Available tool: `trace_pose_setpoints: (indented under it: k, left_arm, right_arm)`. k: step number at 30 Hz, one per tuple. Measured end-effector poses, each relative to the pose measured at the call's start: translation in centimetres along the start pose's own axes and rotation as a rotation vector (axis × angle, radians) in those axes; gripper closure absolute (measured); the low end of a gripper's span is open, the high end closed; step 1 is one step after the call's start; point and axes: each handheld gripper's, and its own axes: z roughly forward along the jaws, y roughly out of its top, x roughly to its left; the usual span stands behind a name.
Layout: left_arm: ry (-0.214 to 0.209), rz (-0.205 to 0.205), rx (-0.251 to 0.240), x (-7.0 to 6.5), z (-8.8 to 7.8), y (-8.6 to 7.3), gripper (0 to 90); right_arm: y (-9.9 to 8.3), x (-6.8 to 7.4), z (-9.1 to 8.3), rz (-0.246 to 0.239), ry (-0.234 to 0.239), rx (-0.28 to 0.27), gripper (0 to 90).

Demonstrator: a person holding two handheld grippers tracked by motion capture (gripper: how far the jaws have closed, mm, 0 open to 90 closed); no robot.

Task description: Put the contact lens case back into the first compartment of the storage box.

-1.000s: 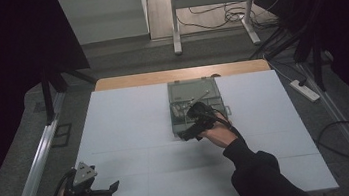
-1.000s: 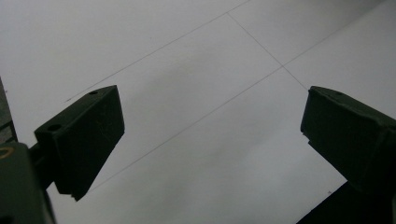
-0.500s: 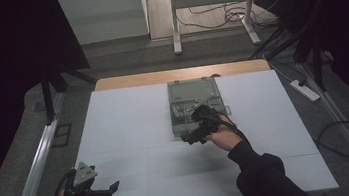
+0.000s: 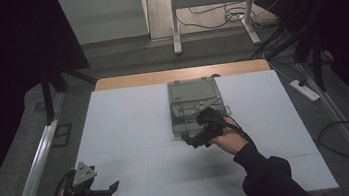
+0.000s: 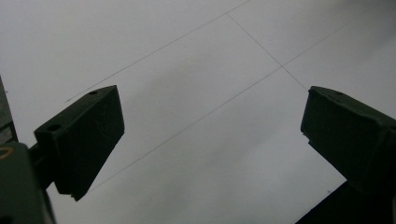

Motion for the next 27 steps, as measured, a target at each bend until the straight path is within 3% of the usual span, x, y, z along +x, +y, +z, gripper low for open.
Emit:
trace_pose_setpoints:
  k: [10, 27]
  left_arm:
    - [0.001, 0.001, 0.0, 0.0, 0.0, 0.0, 6.1]
    - [0.001, -0.001, -0.001, 0.0, 0.0, 0.0, 6.1]
  right_arm:
    - [-1.3, 0.3, -0.7, -0.005, 0.001, 0.012, 0.0]
    - [-3.0, 0.4, -3.2, 0.013, 0.004, -0.025, 0.0]
